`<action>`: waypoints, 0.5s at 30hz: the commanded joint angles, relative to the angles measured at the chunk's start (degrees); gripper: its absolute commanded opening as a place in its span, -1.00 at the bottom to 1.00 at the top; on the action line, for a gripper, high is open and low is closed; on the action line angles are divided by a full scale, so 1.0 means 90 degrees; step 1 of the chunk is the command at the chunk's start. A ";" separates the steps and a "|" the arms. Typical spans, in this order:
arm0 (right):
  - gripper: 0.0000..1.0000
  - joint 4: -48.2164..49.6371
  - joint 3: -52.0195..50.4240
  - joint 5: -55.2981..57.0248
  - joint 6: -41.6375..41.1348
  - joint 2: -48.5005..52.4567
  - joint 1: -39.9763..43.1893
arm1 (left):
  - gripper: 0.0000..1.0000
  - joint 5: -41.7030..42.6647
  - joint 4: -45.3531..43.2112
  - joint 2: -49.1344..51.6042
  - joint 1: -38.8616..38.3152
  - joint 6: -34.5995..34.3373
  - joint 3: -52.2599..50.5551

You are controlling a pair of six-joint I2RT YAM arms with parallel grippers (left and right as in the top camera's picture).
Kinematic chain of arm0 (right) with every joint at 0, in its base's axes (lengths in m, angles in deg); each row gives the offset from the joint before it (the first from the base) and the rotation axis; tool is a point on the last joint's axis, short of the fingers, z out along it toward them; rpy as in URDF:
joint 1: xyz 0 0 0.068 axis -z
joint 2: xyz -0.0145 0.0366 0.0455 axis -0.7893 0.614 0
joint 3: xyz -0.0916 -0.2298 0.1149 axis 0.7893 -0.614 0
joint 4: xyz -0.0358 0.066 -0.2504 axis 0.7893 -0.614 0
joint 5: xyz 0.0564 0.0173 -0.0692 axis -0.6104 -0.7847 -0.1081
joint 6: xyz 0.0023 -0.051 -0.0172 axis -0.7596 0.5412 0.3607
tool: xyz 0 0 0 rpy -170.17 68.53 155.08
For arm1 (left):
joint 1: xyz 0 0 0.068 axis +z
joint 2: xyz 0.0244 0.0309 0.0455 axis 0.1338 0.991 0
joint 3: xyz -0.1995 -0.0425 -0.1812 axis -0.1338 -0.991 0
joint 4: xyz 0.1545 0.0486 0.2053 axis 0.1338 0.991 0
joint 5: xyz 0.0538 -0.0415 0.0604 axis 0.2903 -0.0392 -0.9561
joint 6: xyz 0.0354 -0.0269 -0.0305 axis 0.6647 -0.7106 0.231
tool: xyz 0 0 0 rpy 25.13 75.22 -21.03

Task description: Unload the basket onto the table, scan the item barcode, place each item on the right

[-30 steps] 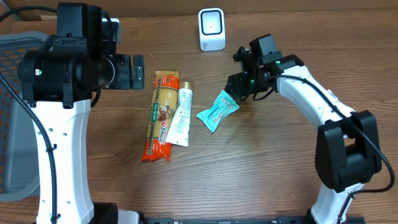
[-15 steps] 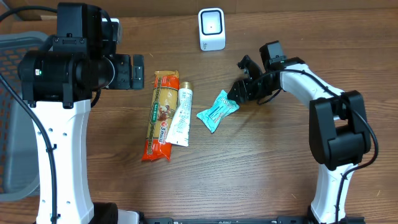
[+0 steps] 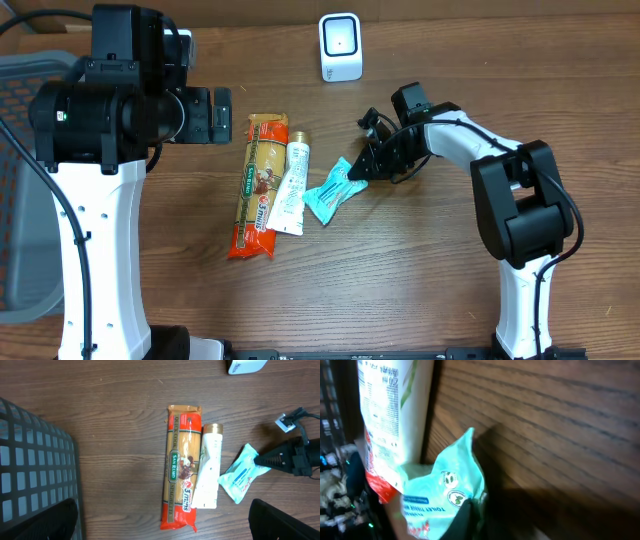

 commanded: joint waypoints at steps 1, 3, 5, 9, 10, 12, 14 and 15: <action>-0.93 0.0022 0.0012 -0.0211 -0.0109 0.0066 0.0032 | 0.99 -0.0012 -0.0007 0.0039 -0.0041 0.0121 0.0049; -0.93 0.0022 0.0015 -0.0420 -0.0109 0.0017 0.0095 | 0.99 -0.0012 -0.0007 0.0039 -0.0041 0.0121 0.0049; -0.93 -0.0007 0.0015 -0.0522 -0.0117 -0.0112 0.0177 | 0.99 -0.0012 -0.0007 0.0039 -0.0041 0.0121 0.0049; -0.93 -0.0131 0.0015 -0.0464 -0.0289 -0.0690 0.0328 | 0.99 -0.0012 -0.0007 0.0039 -0.0041 0.0121 0.0049; -0.93 -0.0187 0.0015 -0.0364 -0.0352 -0.0903 0.0355 | 0.99 -0.0012 -0.0007 0.0039 -0.0041 0.0121 0.0049; -0.93 -0.0333 0.0015 0.0114 -0.0551 -0.1355 0.0372 | 0.99 -0.0012 -0.0007 0.0039 -0.0041 0.0121 0.0049; -0.93 -0.0580 0.0015 0.0957 -0.0818 -0.1887 0.0359 | 0.99 -0.0012 -0.0007 0.0039 -0.0041 0.0121 0.0049; -0.93 -0.0704 0.0015 0.1343 -0.0911 -0.2108 0.0323 | 0.99 -0.0012 -0.0007 0.0039 -0.0041 0.0121 0.0049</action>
